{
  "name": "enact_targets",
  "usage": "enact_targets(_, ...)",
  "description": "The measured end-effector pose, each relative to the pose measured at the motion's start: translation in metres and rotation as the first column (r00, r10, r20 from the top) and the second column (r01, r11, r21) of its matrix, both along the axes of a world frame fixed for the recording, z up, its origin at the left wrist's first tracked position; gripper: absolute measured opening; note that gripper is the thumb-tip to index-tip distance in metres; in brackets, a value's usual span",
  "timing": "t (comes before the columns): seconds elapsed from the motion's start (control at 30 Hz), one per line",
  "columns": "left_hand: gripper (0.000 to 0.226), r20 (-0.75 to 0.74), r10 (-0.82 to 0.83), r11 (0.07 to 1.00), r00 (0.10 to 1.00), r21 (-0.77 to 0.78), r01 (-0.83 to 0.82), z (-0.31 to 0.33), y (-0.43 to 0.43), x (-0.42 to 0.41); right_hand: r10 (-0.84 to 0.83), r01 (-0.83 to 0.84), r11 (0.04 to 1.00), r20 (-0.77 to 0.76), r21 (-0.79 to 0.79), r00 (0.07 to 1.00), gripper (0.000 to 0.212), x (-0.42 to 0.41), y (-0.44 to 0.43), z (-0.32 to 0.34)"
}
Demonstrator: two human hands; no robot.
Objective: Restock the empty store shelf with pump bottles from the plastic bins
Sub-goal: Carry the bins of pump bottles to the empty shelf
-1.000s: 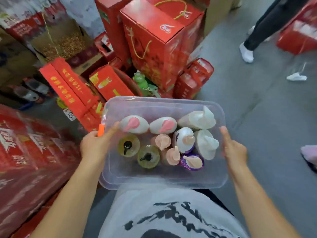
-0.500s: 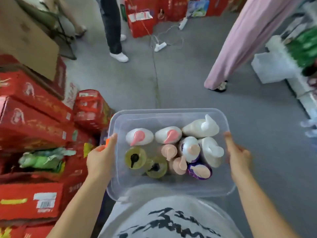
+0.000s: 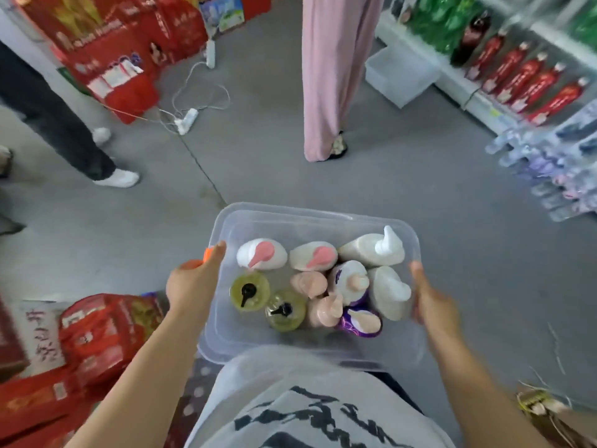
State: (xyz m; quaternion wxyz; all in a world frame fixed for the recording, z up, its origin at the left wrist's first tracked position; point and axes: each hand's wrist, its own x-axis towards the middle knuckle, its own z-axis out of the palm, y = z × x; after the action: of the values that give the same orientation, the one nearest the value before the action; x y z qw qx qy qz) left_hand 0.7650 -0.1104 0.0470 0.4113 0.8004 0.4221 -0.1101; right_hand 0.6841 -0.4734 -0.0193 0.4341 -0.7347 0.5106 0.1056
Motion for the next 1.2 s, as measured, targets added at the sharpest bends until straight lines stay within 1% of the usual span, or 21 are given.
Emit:
enact_targets(0.1,0.062,-0.036,-0.088,0.996,0.995,0.018,0.089,-0.003,-0.004,0.041,-0.022,0.022,0.999,-0.01,0.038,1.0,0.082,0.013,0.003,-0.009)
enact_targets(0.13,0.063,-0.05,-0.127,0.991,0.991,0.036,0.129,-0.002,-0.009,0.053,-0.028,0.029,0.999,-0.037,0.042,0.999,0.083,0.014,0.003,-0.013)
enact_targets(0.23,0.065,-0.094,-0.277,0.955,0.956,0.086,0.285,-0.006,-0.038,0.089,-0.06,0.07,0.994,-0.112,0.088,0.992,0.09,0.009,-0.005,-0.026)
enact_targets(0.3,0.065,-0.138,-0.394,0.905,0.909,0.116,0.41,-0.011,-0.069,0.111,-0.117,0.138,0.982,-0.157,0.127,0.981,0.097,0.0,-0.017,-0.036)
enact_targets(0.43,0.065,-0.207,-0.507,0.84,0.837,0.097,0.533,-0.026,-0.147,0.14,-0.288,0.327,0.929,-0.215,0.173,0.933,0.108,-0.022,-0.057,-0.057)
enact_targets(0.5,0.065,-0.238,-0.522,0.832,0.819,0.07,0.551,-0.041,-0.192,0.153,-0.335,0.383,0.901,-0.232,0.204,0.913,0.103,-0.03,-0.089,-0.059)
enact_targets(0.57,0.067,-0.294,-0.553,0.806,0.779,0.045,0.59,-0.04,-0.206,0.16,-0.263,0.302,0.933,-0.203,0.196,0.943,0.089,-0.02,-0.101,-0.058)
enact_targets(0.6,0.068,-0.294,-0.593,0.783,0.75,0.01,0.622,-0.052,-0.258,0.161,-0.277,0.313,0.93,-0.194,0.19,0.941,0.084,-0.028,-0.149,-0.056)
enact_targets(0.63,0.069,-0.281,-0.597,0.785,0.751,-0.014,0.619,-0.062,-0.305,0.162,-0.273,0.304,0.936,-0.178,0.179,0.945,0.082,-0.033,-0.196,-0.05)
enact_targets(0.67,0.068,-0.272,-0.601,0.788,0.752,-0.042,0.615,-0.062,-0.31,0.162,-0.235,0.261,0.951,-0.161,0.167,0.958,0.08,-0.03,-0.208,-0.048)
enact_targets(0.7,0.064,-0.254,-0.636,0.762,0.729,-0.061,0.644,-0.062,-0.334,0.166,-0.222,0.243,0.958,-0.146,0.15,0.964,0.078,-0.031,-0.232,-0.048)
enact_targets(0.77,0.059,-0.229,-0.714,0.694,0.661,-0.111,0.711,-0.064,-0.392,0.165,-0.265,0.282,0.95,-0.129,0.137,0.956,0.078,-0.042,-0.284,-0.037)
enact_targets(0.87,0.056,-0.107,-0.796,0.604,0.595,-0.165,0.779,-0.058,-0.491,0.168,-0.423,0.431,0.899,-0.097,0.079,0.901,0.087,-0.057,-0.362,-0.024)
enact_targets(0.93,0.061,-0.044,-0.84,0.538,0.541,-0.2,0.819,-0.054,-0.556,0.166,-0.504,0.505,0.863,-0.068,0.012,0.861,0.089,-0.069,-0.407,-0.018)
enact_targets(1.03,0.072,-0.024,-0.885,0.459,0.466,-0.218,0.861,-0.056,-0.644,0.168,-0.623,0.622,0.783,-0.027,-0.027,0.782,0.083,-0.088,-0.466,-0.015)
enact_targets(1.07,0.079,-0.018,-0.905,0.419,0.425,-0.208,0.884,-0.058,-0.668,0.17,-0.653,0.652,0.758,-0.026,-0.027,0.757,0.082,-0.092,-0.48,-0.016)
enact_targets(1.13,0.087,-0.038,-0.949,0.314,0.313,-0.199,0.928,-0.059,-0.727,0.174,-0.745,0.745,0.667,-0.008,-0.035,0.667,0.084,-0.105,-0.513,-0.029)
enact_targets(1.2,0.08,-0.042,-0.978,0.21,0.206,-0.18,0.961,-0.064,-0.793,0.181,-0.826,0.826,0.564,-0.016,-0.015,0.564,0.084,-0.12,-0.541,-0.057)
